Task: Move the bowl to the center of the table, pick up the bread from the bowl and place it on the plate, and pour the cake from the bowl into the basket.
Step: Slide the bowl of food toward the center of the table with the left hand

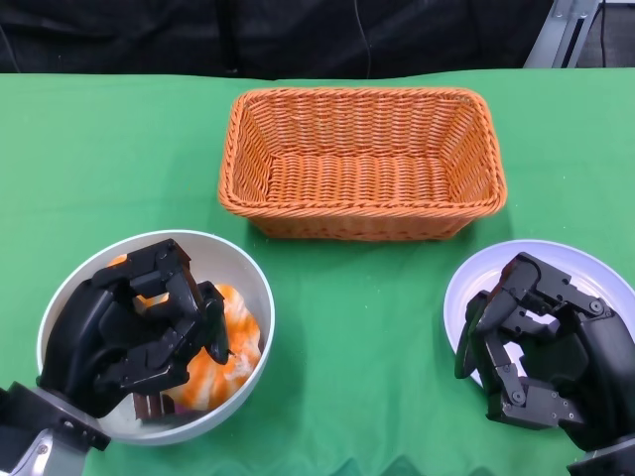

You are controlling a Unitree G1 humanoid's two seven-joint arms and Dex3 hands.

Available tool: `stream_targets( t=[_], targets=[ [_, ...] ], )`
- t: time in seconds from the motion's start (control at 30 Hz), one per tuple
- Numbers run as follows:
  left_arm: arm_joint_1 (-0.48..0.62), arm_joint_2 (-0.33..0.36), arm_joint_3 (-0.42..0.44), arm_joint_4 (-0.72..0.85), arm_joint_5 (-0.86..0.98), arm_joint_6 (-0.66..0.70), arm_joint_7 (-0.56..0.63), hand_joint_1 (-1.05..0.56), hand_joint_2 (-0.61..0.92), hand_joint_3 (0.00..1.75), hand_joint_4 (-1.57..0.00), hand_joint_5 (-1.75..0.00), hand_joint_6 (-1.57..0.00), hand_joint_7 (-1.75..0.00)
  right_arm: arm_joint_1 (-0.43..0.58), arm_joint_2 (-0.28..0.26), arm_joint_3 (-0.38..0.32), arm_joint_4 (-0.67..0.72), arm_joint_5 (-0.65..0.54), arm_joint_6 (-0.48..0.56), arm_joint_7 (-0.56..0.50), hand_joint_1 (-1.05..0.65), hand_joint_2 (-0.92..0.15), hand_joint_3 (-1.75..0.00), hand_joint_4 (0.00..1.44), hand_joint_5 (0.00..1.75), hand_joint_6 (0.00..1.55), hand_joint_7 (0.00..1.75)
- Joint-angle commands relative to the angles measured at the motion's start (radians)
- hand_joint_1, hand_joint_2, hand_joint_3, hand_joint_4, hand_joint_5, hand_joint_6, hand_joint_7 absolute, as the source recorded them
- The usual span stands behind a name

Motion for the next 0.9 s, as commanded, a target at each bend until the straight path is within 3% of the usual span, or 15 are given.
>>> stream_targets(
  t=[0.03, 0.9],
  targets=[
    [-0.008, 0.008, 0.008, 0.001, 0.005, -0.016, 0.009, -0.16, 0.69, 0.85, -0.76, -1.66, -0.81, -1.38, -0.001, -0.008, -0.011, 0.002, 0.010, -0.007, 0.000, -0.10, -0.52, -1.26, 0.73, 1.75, 0.63, 1.56],
    [-0.011, 0.007, 0.009, 0.019, 0.004, -0.031, -0.003, -0.16, 0.70, 0.81, -0.77, -1.66, -0.82, -1.35, 0.001, -0.006, -0.009, 0.007, -0.004, -0.023, -0.007, -0.09, -0.54, -1.23, 0.74, 1.75, 0.63, 1.58]
  ],
)
